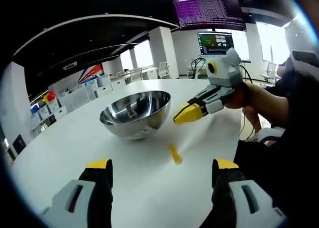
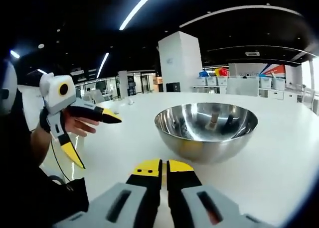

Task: Pick up the QQ candy scattered on the table and place it into the stainless steel bowl on the table

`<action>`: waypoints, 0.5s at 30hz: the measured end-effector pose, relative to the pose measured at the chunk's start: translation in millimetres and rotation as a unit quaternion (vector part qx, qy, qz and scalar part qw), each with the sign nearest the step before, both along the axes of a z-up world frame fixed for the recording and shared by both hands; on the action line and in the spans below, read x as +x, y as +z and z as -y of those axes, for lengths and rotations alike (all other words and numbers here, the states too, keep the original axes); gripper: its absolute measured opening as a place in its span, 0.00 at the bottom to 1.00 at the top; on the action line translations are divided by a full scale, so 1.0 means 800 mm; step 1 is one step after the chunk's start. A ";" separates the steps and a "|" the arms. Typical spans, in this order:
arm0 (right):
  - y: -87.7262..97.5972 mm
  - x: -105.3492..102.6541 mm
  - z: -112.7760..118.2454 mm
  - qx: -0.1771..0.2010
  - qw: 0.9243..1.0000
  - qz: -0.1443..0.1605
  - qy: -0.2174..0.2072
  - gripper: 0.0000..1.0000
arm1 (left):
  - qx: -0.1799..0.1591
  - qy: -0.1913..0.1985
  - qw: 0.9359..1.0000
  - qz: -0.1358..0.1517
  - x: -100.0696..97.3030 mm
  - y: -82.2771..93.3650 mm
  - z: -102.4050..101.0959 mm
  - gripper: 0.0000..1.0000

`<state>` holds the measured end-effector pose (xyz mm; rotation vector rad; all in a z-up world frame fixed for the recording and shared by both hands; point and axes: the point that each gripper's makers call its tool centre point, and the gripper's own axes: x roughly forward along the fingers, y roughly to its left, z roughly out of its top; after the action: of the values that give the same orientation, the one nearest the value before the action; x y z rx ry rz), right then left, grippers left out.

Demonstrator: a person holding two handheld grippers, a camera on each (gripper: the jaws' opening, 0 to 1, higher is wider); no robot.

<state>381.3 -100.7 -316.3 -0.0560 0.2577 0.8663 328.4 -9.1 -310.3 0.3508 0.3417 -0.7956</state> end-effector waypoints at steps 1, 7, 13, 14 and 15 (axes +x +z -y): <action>0.001 -0.001 0.000 -0.002 1.000 0.003 0.001 0.03 | 0.001 0.000 1.000 0.001 0.000 0.000 0.000 0.81; 0.026 -0.016 -0.006 0.046 0.999 -0.014 0.024 0.03 | 0.003 0.001 1.000 0.004 0.001 0.003 -0.002 0.81; 0.035 -0.020 -0.007 0.042 0.999 -0.002 0.027 0.03 | 0.006 0.005 1.000 0.002 0.004 0.000 -0.007 0.81; 0.035 -0.020 -0.006 0.041 0.999 -0.001 0.027 0.03 | 0.006 0.006 1.000 0.002 0.004 0.000 -0.007 0.81; 0.034 -0.019 -0.006 0.039 0.999 -0.001 0.026 0.03 | 0.007 0.006 1.000 0.002 0.004 0.000 -0.008 0.81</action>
<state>365.8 -96.0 -289.1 0.0122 0.2254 0.9275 331.9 -2.5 -310.0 0.3622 0.3451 -0.7806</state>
